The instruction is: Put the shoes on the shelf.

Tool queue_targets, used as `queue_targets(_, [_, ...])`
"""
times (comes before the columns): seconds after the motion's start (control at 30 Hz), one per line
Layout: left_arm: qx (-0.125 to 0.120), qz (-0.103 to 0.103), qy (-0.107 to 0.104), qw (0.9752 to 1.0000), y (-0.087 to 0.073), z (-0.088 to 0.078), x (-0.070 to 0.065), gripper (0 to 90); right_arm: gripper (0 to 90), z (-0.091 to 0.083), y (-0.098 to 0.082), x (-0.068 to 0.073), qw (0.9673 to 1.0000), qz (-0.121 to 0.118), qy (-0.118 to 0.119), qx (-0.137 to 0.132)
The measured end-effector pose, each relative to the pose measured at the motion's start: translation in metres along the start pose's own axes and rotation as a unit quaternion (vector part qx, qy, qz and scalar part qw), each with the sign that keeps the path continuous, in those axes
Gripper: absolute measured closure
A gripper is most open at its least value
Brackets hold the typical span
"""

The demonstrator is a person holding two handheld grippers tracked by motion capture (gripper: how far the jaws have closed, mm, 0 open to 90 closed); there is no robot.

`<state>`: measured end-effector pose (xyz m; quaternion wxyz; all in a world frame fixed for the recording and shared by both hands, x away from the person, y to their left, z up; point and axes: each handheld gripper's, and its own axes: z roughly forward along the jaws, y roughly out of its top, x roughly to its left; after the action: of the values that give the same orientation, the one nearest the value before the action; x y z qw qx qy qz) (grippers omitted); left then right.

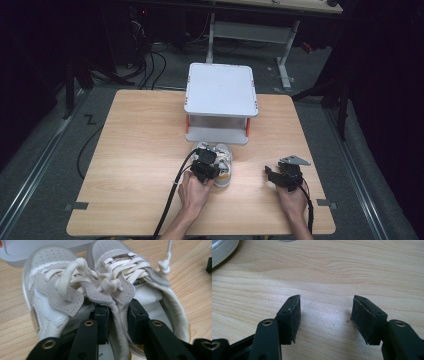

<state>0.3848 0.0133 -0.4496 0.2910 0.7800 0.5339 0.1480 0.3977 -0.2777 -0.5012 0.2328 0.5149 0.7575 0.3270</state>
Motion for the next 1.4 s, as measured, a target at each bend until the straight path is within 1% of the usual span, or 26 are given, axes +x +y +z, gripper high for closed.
queue_targets(0.13, [-0.005, -0.005, -0.003, 1.0, -0.002, -0.003, 0.005, 77.9, 40.6, 0.0, 0.0, 0.0, 1.0, 0.0, 0.0, 0.0])
queue_targets(0.3, [-0.007, 0.007, -0.001, 1.0, -0.003, -0.004, 0.006, 80.0, 40.6, 0.0, 0.0, 0.0, 1.0, 0.0, 0.0, 0.0])
queue_targets(0.4, [-0.008, 0.011, 0.0, 0.9999, -0.004, -0.005, 0.008, 81.0, 40.4, 0.0, 0.0, 0.0, 1.0, 0.0, 0.0, 0.0])
queue_targets(0.5, [-0.009, 0.013, -0.006, 0.9999, -0.006, -0.008, 0.011, 81.2, 40.4, 0.0, 0.0, 0.0, 1.0, 0.0, -0.001, 0.0])
queue_targets(0.8, [-0.017, 0.02, -0.019, 0.9995, -0.008, -0.014, 0.012, 81.6, 40.3, 0.0, 0.0, 0.0, 1.0, -0.001, -0.001, 0.0])
queue_targets(0.97, [-0.022, 0.023, -0.027, 0.9991, -0.004, -0.019, 0.012, 81.6, 40.3, 0.0, 0.0, 0.0, 1.0, -0.001, -0.001, 0.0])
queue_targets(1.0, [-0.023, 0.026, -0.03, 0.999, -0.003, -0.021, 0.013, 81.6, 40.4, 0.0, 0.0, 0.0, 1.0, -0.001, -0.001, 0.0])
queue_targets(1.1, [-0.029, 0.024, -0.035, 0.9987, -0.001, -0.025, 0.014, 81.6, 40.8, 0.0, 0.0, -0.001, 1.0, 0.001, 0.002, -0.001])
queue_targets(1.13, [-0.031, 0.026, -0.035, 0.9986, 0.001, -0.026, 0.015, 81.6, 40.9, 0.0, 0.0, -0.001, 1.0, 0.001, 0.001, -0.001])
queue_targets(1.27, [-0.037, 0.029, -0.033, 0.9984, 0.007, -0.029, 0.018, 81.6, 47.7, -0.001, 0.0, 0.0, 1.0, -0.004, 0.005, -0.002])
queue_targets(1.33, [-0.04, 0.028, -0.036, 0.9982, 0.011, -0.03, 0.02, 81.6, 52.5, -0.004, 0.001, 0.001, 0.9999, -0.002, 0.015, -0.007])
queue_targets(1.4, [-0.04, 0.03, -0.035, 0.9982, 0.015, -0.03, 0.022, 81.6, 57.4, -0.009, 0.004, 0.003, 0.9995, -0.005, 0.026, -0.018])
